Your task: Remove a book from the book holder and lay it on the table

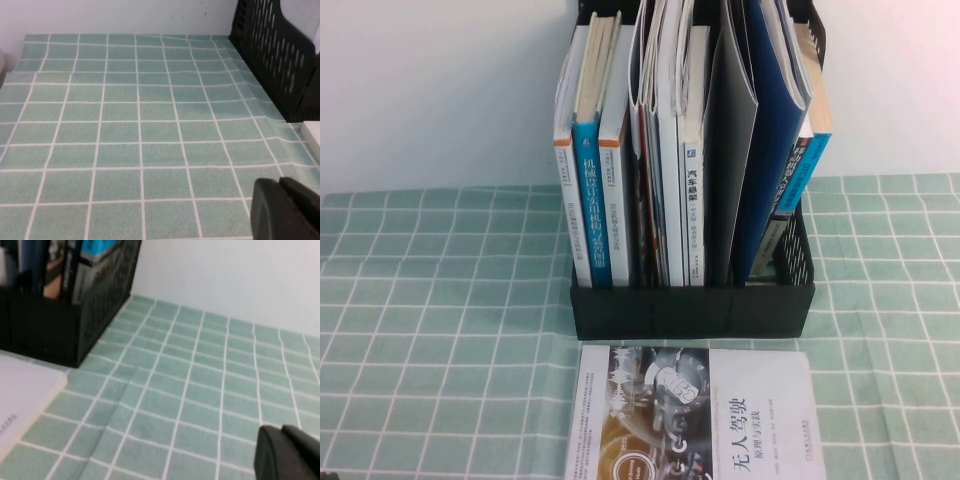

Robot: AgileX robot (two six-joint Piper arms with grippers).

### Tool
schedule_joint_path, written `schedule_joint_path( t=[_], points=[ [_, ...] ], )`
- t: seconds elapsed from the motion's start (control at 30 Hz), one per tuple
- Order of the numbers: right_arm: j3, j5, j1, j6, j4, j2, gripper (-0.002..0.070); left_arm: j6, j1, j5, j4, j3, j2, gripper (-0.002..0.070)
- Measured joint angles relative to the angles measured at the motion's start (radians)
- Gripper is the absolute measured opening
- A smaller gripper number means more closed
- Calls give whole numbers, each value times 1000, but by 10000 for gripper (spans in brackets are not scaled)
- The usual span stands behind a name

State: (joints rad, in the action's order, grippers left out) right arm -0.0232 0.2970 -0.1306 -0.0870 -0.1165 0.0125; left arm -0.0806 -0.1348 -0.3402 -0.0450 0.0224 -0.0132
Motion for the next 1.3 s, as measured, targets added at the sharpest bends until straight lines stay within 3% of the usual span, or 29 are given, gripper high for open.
schedule_joint_path(
  t=[0.23,1.3],
  points=[
    [-5,65,82,4,-17,0,-2,0,0,-2,0,0,0,-3],
    [-5,67,93,4,-20,0,-2,19,0,-2,0,0,0,-3]
  ],
)
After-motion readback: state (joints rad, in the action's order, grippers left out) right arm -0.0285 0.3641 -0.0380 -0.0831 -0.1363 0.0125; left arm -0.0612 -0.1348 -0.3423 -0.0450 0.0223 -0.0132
